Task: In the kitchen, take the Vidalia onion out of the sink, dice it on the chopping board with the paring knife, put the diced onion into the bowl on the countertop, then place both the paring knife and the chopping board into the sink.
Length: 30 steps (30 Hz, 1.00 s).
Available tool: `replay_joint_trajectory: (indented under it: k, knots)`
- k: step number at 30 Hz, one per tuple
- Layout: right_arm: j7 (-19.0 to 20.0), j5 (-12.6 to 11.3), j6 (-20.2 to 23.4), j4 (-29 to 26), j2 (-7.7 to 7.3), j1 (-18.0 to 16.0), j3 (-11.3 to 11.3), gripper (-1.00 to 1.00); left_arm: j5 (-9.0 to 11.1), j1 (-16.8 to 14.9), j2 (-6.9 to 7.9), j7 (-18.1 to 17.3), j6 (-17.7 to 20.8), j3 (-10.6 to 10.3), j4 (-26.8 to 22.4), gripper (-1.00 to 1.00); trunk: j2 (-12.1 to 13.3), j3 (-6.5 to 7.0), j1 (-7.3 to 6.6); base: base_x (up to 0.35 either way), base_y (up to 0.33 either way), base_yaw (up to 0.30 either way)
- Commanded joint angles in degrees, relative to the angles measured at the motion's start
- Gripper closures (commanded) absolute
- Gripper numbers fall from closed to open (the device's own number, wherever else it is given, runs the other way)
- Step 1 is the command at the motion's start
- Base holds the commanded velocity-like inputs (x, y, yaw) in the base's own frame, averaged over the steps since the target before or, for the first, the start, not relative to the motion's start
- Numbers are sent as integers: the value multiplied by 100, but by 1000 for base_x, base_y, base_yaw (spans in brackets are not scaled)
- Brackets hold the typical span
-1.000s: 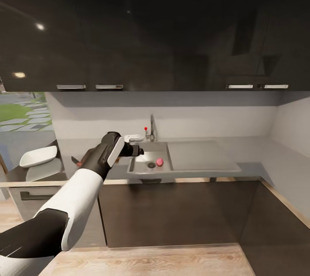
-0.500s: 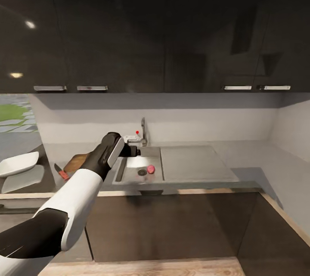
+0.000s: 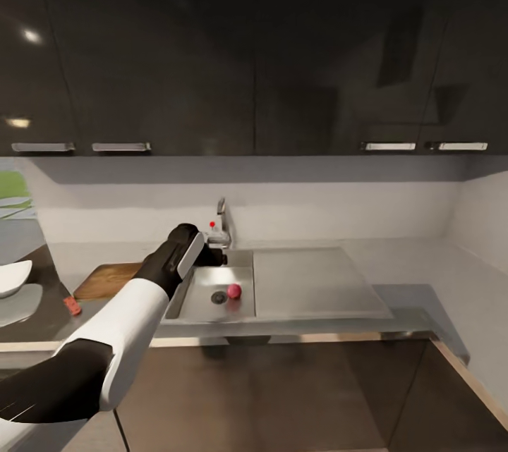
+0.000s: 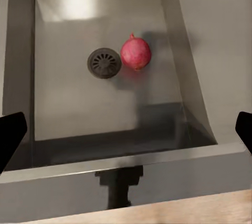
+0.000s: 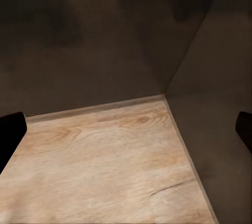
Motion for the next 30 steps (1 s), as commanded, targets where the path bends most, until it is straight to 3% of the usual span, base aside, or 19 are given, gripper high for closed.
replay_joint_trajectory:
  k: [1, 5, 8, 11, 16, 30]
  knots:
    - [-9, 42, 8, 48, 5, -3, -40, -100, 58, -4, 1, 55, 15, -18, 39, -100, -6, -6, 5, 252, -149, 0]
    - [-1, 40, 198, 407, 13, -3, -39, -100, 55, -1, 5, 66, -39, -18, 120, -100, -6, -6, 5, 171, -92, 0]
    - [115, 40, 633, 598, 19, -3, -32, -100, 54, 13, 14, 77, -130, -18, 150, -100, -6, -6, 5, 41, -20, 0]
    - [500, 39, 1647, 656, 16, -3, -36, -100, 54, 30, 65, 81, -162, -18, 192, -100, -6, -6, 5, 11, -6, 0]
    - [895, 39, 2363, 669, 9, -3, -38, -100, 54, 38, 175, 81, -204, -18, 335, -100, -6, -6, 5, 3, -1, 0]
    - [977, 18, 2543, 664, -49, -3, -64, -100, 54, 40, 245, 81, -407, -18, 657, -100, -6, -6, 5, 12, 0, 0]
